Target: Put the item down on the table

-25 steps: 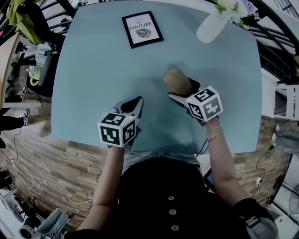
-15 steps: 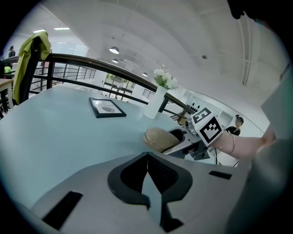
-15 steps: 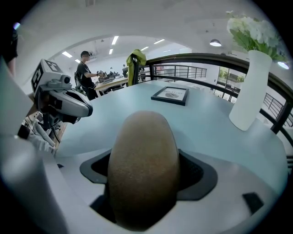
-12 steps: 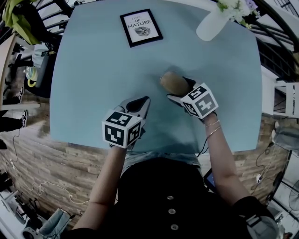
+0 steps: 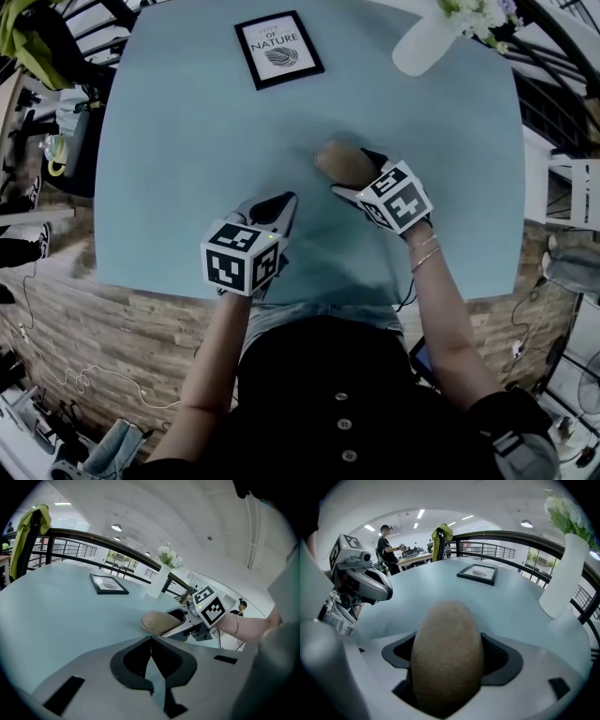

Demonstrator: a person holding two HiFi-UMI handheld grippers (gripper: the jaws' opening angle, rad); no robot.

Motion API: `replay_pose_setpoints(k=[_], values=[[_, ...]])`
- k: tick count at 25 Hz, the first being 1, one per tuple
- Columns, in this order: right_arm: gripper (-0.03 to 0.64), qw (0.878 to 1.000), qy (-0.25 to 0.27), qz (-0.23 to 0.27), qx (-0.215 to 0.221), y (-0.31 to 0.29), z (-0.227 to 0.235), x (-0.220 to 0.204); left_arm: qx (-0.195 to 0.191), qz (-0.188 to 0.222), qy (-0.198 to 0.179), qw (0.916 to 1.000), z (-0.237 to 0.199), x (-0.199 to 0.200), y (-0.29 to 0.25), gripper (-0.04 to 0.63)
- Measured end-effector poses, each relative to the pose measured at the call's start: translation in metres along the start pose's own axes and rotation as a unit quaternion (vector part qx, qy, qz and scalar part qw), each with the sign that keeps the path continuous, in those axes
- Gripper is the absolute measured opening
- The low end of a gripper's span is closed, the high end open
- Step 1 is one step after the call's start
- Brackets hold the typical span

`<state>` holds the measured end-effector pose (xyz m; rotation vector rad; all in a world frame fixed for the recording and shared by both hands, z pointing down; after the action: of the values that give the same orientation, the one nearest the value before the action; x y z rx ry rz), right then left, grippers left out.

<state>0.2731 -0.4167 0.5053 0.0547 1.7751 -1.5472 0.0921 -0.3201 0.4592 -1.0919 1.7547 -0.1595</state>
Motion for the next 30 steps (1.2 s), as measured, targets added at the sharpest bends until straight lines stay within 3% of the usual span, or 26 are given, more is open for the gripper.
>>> replay_pose_setpoints(k=[16, 30], values=[[0.419, 0.999, 0.021, 0.008, -0.026, 0.002, -0.004, 0.002, -0.001, 0.000, -0.005, 1.0000, 0.005, -0.007, 0.002, 0.018], [0.406, 0.990, -0.010, 0.125, -0.059, 0.045, -0.015, 0.007, -0.018, 0.017, -0.033, 0.9992, 0.020, 0.001, 0.007, 0.020]])
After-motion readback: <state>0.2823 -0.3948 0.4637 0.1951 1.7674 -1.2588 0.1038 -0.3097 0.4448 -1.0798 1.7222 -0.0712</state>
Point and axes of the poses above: the fingertips, and each gripper's own axes: y backward along the fingers, z to its right, x out of its top, the point moved 8 cm from there along y, backward along the fingers, and after that the axes turned 3 degrees about -x, right-handed, at the moved point
